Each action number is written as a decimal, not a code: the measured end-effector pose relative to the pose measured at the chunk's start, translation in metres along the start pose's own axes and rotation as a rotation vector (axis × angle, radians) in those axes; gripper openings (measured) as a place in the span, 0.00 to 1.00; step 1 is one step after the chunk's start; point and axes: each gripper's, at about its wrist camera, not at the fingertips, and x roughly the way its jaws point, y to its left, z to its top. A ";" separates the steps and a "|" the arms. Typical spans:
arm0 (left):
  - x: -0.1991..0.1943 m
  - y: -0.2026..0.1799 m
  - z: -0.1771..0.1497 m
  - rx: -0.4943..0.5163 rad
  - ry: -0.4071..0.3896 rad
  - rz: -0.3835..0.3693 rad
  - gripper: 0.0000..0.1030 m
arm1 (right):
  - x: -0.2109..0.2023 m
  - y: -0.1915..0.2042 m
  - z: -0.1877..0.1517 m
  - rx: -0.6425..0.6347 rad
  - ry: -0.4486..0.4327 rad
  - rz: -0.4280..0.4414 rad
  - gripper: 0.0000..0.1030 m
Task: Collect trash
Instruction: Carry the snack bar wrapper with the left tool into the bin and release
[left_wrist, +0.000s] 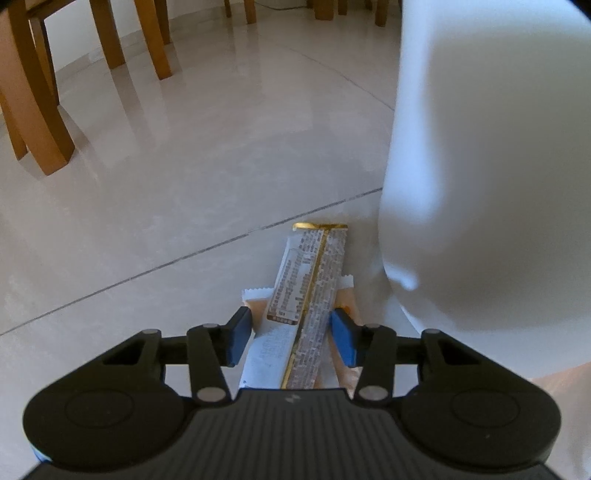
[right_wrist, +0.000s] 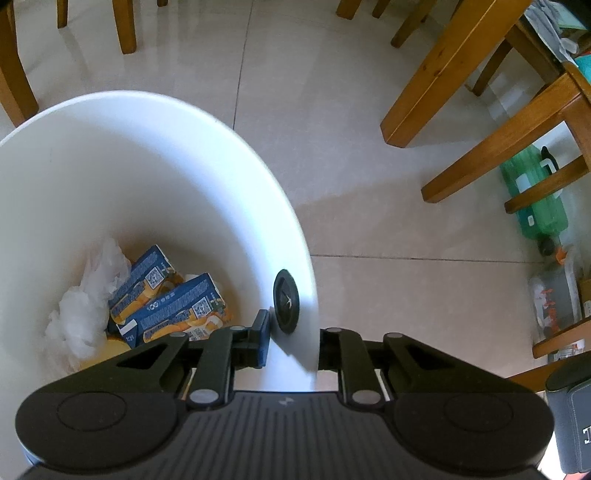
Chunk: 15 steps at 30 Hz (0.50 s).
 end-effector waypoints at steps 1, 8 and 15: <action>-0.001 -0.001 0.001 0.003 -0.005 -0.001 0.46 | 0.000 0.000 0.000 0.002 0.001 0.001 0.21; -0.002 -0.005 0.002 0.007 -0.010 -0.015 0.46 | -0.002 -0.002 0.002 0.005 -0.005 -0.001 0.21; 0.001 -0.002 0.002 -0.045 -0.009 -0.034 0.36 | -0.003 -0.005 0.003 -0.004 -0.007 0.010 0.22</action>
